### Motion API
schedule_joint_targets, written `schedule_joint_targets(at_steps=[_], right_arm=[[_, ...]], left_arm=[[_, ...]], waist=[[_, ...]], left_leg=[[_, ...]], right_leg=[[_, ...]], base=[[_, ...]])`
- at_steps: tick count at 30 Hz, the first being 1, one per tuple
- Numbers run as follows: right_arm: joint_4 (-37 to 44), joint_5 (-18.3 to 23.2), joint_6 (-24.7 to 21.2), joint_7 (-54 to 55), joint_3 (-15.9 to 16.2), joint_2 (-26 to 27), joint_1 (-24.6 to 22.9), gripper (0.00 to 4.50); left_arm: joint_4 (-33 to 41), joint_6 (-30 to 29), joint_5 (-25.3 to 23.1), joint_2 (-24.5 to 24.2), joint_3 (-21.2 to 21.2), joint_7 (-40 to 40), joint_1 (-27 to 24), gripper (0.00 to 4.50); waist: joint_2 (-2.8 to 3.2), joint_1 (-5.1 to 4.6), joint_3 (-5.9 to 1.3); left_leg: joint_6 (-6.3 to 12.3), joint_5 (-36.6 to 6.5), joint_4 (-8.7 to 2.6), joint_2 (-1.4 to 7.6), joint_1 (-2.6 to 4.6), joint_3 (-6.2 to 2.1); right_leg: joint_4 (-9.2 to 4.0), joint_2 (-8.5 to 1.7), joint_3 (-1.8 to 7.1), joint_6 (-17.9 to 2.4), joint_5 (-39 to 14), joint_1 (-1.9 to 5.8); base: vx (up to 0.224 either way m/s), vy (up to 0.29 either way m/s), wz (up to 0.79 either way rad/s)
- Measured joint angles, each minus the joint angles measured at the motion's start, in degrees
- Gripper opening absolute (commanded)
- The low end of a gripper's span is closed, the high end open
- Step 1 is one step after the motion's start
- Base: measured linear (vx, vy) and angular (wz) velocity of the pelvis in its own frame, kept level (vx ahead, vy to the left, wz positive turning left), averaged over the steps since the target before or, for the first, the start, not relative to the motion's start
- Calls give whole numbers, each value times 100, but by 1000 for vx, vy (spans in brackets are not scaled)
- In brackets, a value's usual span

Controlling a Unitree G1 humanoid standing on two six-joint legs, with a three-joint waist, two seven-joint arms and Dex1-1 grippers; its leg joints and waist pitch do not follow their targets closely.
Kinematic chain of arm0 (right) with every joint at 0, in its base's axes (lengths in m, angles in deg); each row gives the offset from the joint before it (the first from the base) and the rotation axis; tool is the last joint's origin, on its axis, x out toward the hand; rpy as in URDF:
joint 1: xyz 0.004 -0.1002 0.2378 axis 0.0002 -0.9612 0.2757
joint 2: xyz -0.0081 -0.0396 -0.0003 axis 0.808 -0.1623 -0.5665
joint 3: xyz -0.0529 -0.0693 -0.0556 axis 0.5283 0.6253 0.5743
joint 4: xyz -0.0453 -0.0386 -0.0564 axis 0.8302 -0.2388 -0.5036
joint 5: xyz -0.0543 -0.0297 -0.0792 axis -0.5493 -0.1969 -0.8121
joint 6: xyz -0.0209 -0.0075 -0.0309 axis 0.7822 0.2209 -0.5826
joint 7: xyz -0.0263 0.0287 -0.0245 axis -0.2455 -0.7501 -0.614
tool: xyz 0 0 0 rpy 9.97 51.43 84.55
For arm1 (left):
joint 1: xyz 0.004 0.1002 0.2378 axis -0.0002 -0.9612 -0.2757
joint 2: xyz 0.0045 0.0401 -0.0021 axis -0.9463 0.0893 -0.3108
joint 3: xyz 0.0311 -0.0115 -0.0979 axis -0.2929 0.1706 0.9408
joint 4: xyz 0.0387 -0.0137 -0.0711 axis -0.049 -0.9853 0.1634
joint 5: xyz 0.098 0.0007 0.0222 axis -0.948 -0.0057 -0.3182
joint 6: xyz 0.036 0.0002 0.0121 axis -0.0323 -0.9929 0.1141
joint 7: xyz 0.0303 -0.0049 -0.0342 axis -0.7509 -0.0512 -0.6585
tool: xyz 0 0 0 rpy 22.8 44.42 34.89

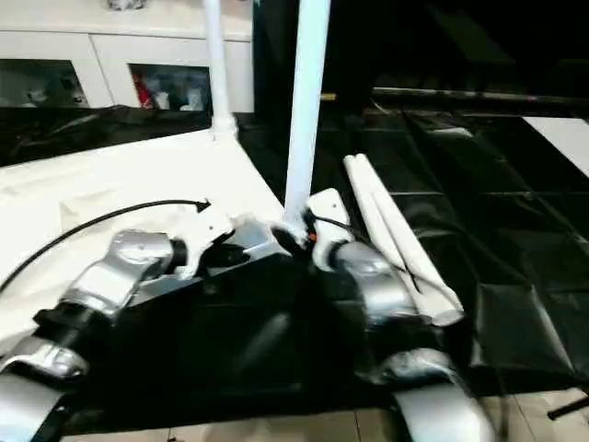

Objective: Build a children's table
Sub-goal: Rotate leg to tighten

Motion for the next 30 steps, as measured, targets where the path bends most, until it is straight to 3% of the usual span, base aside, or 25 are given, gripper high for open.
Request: schedule_joint_targets(at_steps=[6, 13, 16, 20, 22, 30], right_arm=[[366, 40, -124, -997, 259, -390, -172, 377], [560, 43, -226, -1077, 284, -380, -181, 377], [569, 61, -308, -1148, 284, -359, -181, 341], [568, 68, -353, -1171, 281, -326, -180, 329], [568, 68, -362, -1176, 283, -323, -181, 298], [564, 74, -379, -1175, 278, -316, -186, 276]], left_arm=[[485, 12, 209, -282, -44, 735, -297, 0], [529, 12, 229, -311, -60, 835, -330, 0], [572, 12, 229, -338, -59, 839, -350, 0], [626, 9, 229, -354, -59, 858, -382, 0], [631, 5, 229, -359, -59, 870, -386, 0], [635, -1, 229, -382, -58, 881, -394, 0]], waist=[[8, 38, 5], [11, 35, 7], [11, 32, 7], [11, 34, 7], [10, 33, 8], [10, 32, 8]], left_leg=[[3, -2, -7, 1, 3, 0], [1, -1, 1, 1, 5, 0], [1, -1, 1, 1, 4, 0], [1, -2, 0, 1, 5, 1], [1, -1, 0, 1, 4, 1], [1, -1, 0, 1, 4, 1]], right_leg=[[3, 1, -2, -7, -21, -2], [9, -2, -2, -9, -19, -4], [8, -2, -2, -9, -20, -4], [8, -2, -3, -8, -21, -4], [8, -2, -2, -8, -20, -4], [10, -2, -2, -8, -20, -4]], base=[[0, 0, 0], [0, 0, 0], [0, 0, 0], [0, 0, 0], [0, 0, 0], [0, 0, 0]])
